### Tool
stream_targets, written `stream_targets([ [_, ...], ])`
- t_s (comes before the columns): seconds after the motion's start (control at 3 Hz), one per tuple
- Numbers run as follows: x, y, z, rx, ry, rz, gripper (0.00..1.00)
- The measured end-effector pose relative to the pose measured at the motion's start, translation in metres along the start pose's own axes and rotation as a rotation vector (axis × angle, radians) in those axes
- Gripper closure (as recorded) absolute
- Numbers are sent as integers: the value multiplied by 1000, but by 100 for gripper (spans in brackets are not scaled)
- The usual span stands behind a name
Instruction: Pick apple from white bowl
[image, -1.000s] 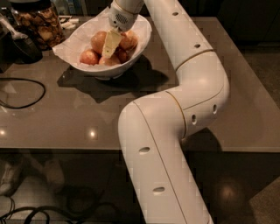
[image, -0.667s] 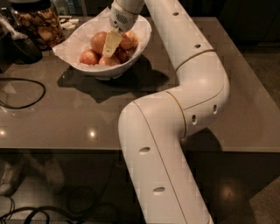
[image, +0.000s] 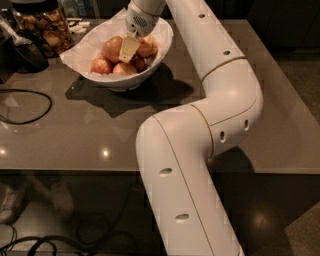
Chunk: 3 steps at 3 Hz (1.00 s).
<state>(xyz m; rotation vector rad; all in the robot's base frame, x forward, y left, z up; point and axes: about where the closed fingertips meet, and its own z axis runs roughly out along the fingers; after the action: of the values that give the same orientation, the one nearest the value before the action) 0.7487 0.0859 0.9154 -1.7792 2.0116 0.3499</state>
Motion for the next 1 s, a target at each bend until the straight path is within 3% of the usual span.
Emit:
stream_targets([
  [0.67,-2,0,-3,0,0,0,100],
  [1.0,-18,-4,-18,53,-32,-27,100],
])
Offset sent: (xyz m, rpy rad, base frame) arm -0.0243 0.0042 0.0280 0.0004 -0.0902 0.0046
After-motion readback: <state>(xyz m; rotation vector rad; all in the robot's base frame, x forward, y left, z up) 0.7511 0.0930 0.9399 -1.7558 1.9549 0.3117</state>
